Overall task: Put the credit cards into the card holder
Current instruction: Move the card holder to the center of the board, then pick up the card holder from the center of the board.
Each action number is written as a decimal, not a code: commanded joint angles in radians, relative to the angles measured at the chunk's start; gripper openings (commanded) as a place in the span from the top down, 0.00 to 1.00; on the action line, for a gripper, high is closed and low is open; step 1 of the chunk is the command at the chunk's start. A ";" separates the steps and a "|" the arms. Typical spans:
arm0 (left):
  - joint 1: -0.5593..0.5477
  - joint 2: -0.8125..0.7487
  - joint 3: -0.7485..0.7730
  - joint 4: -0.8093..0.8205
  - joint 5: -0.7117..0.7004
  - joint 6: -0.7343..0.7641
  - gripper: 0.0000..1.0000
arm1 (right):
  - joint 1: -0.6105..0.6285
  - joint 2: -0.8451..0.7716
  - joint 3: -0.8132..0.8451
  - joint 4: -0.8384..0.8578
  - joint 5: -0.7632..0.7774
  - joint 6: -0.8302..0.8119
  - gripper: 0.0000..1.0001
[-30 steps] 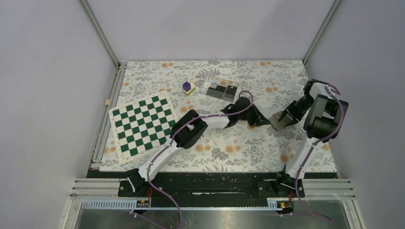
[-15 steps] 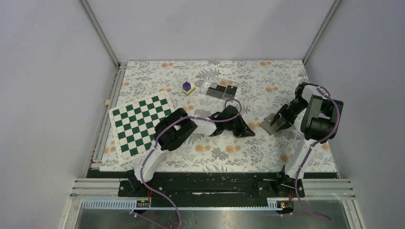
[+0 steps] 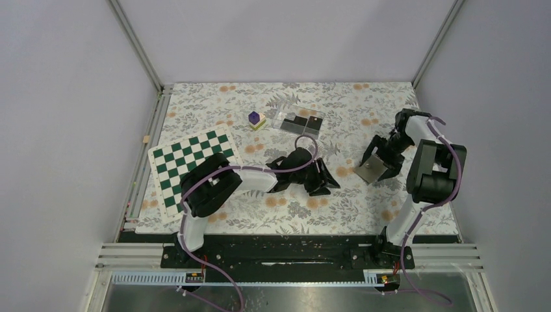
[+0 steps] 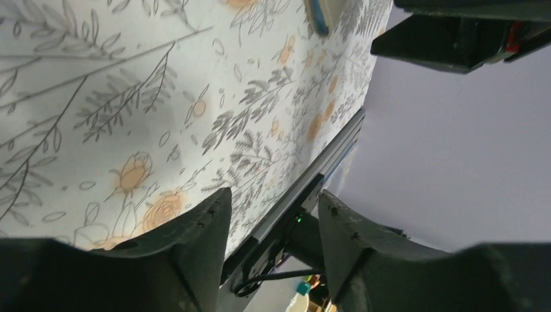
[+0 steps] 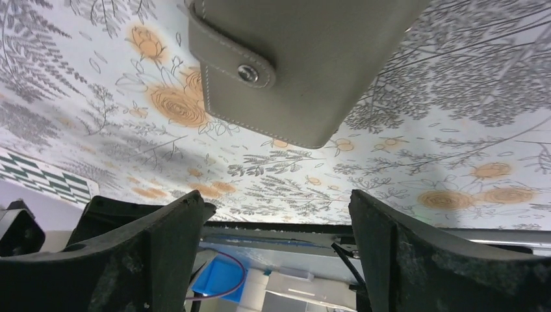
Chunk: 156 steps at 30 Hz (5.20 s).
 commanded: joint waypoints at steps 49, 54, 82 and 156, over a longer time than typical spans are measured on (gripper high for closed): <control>0.001 0.421 0.605 0.049 0.197 -0.017 1.00 | -0.024 0.181 0.024 0.000 -0.104 0.035 0.40; 0.003 0.222 0.377 -0.012 0.118 0.063 1.00 | 0.050 0.101 -0.010 -0.002 -0.120 0.033 0.39; 0.033 -0.221 -0.270 -0.236 0.009 0.182 0.36 | 0.393 -0.249 -0.535 0.345 -0.268 0.122 0.19; -0.045 -0.645 0.092 -0.904 -0.281 0.492 0.29 | 0.526 -0.777 -0.430 0.176 -0.491 0.060 1.00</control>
